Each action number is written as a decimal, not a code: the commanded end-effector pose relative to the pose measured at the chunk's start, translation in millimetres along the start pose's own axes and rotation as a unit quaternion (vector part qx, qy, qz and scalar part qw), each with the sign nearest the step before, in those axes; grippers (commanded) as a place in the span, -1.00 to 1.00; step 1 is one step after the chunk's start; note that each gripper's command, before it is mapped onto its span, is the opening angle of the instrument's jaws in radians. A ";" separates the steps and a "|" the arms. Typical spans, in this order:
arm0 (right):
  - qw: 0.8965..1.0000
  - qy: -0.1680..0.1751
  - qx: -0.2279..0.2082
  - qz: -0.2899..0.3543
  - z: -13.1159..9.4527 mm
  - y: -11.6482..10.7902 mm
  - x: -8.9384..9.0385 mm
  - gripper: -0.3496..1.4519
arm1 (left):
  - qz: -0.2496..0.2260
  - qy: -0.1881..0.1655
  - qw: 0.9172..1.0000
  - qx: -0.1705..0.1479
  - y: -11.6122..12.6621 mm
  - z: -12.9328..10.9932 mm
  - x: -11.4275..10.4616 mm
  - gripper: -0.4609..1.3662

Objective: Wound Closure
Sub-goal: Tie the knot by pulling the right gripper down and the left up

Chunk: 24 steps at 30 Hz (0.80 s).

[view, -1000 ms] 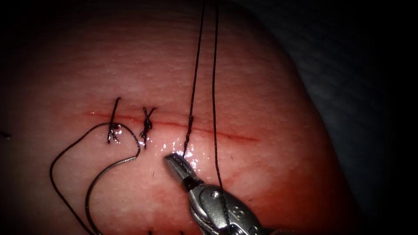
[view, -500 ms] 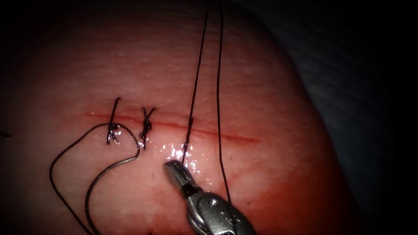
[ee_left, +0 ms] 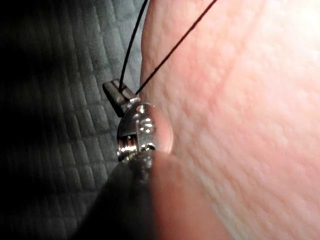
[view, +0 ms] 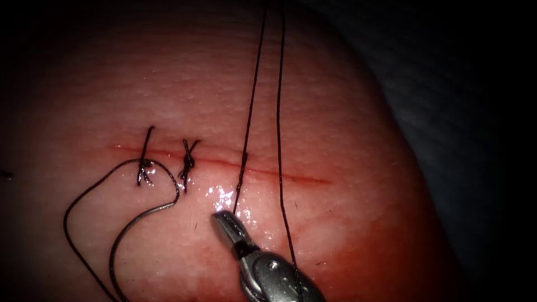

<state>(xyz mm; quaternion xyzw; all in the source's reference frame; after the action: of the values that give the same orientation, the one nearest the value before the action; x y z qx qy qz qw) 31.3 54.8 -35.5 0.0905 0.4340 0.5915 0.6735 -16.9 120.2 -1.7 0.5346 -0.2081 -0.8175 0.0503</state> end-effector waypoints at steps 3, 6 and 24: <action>1.000 0.000 -0.001 0.000 0.1 0.0 0.0 -1.00 | 0.000 0.000 1.000 -0.004 0.0 0.0 0.1 -0.88; 1.000 0.000 -0.003 0.000 0.3 0.2 0.1 -1.00 | 0.003 0.001 1.000 -0.004 0.1 -0.2 0.1 -0.88; 0.989 0.024 -0.005 -0.143 3.0 0.8 0.7 0.62 | -0.025 0.046 0.998 -0.019 1.3 -3.3 4.3 -0.88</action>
<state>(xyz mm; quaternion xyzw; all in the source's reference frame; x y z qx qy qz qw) 32.8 56.8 -33.5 0.0086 0.4554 0.4932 0.7411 -15.9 116.6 -6.3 0.5767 -0.1774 -0.7959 0.0496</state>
